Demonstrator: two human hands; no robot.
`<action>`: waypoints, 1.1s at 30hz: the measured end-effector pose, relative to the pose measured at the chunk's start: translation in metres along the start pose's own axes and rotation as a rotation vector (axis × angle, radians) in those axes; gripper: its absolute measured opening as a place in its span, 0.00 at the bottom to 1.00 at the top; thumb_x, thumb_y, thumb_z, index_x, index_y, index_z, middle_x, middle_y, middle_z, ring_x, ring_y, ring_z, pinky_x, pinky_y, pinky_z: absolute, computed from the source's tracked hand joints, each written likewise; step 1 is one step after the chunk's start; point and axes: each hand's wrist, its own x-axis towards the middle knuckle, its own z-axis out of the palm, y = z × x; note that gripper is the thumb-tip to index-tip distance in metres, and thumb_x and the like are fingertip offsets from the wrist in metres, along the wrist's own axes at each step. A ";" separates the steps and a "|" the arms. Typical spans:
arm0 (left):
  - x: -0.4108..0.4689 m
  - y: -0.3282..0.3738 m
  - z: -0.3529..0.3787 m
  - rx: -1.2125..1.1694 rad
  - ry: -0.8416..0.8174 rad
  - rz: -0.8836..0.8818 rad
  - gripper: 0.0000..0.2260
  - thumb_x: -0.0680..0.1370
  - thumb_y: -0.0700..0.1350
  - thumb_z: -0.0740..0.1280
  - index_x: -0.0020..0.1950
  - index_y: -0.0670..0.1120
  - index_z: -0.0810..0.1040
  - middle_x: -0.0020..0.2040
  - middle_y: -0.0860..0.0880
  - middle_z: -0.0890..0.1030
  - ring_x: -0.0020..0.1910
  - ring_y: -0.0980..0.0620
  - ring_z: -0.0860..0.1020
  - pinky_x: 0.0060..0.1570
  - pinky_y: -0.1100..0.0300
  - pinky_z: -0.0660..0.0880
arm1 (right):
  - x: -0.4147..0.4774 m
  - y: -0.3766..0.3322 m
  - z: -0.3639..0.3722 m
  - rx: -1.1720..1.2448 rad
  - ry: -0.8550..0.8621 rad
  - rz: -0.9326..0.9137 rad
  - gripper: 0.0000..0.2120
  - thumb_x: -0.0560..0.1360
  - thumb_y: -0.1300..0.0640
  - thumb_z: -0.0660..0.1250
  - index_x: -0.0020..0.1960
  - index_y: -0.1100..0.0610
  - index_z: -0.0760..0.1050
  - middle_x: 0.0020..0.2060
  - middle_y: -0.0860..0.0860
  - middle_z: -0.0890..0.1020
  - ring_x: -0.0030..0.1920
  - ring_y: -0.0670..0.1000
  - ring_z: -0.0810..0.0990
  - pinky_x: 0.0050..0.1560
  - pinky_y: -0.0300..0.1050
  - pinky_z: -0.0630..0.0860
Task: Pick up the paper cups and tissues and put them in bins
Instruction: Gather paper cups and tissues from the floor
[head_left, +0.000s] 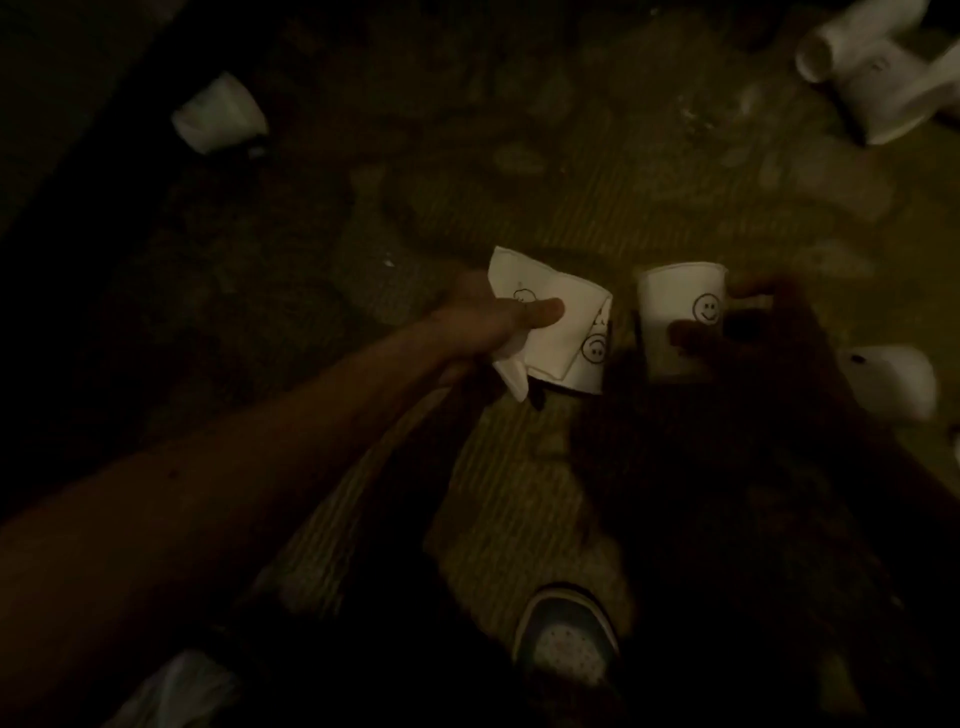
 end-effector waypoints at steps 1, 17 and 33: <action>-0.005 0.008 -0.012 0.049 0.000 0.013 0.19 0.74 0.42 0.74 0.63 0.42 0.77 0.58 0.44 0.82 0.57 0.46 0.81 0.58 0.46 0.78 | 0.000 -0.012 0.006 0.015 -0.054 -0.007 0.31 0.69 0.54 0.76 0.67 0.58 0.67 0.54 0.49 0.75 0.51 0.48 0.76 0.46 0.45 0.74; -0.374 0.055 -0.285 0.373 0.936 0.162 0.11 0.69 0.50 0.75 0.49 0.51 0.81 0.45 0.53 0.86 0.45 0.55 0.85 0.41 0.60 0.82 | -0.177 -0.325 0.218 0.599 -0.780 -0.724 0.34 0.52 0.30 0.72 0.53 0.33 0.62 0.42 0.19 0.73 0.42 0.21 0.73 0.27 0.25 0.70; -0.472 -0.204 -0.327 -0.295 1.501 -0.121 0.16 0.80 0.57 0.63 0.48 0.45 0.80 0.42 0.47 0.84 0.37 0.53 0.84 0.31 0.61 0.77 | -0.374 -0.313 0.375 0.024 -1.154 -1.249 0.36 0.64 0.31 0.68 0.65 0.45 0.58 0.60 0.52 0.76 0.56 0.53 0.76 0.46 0.47 0.77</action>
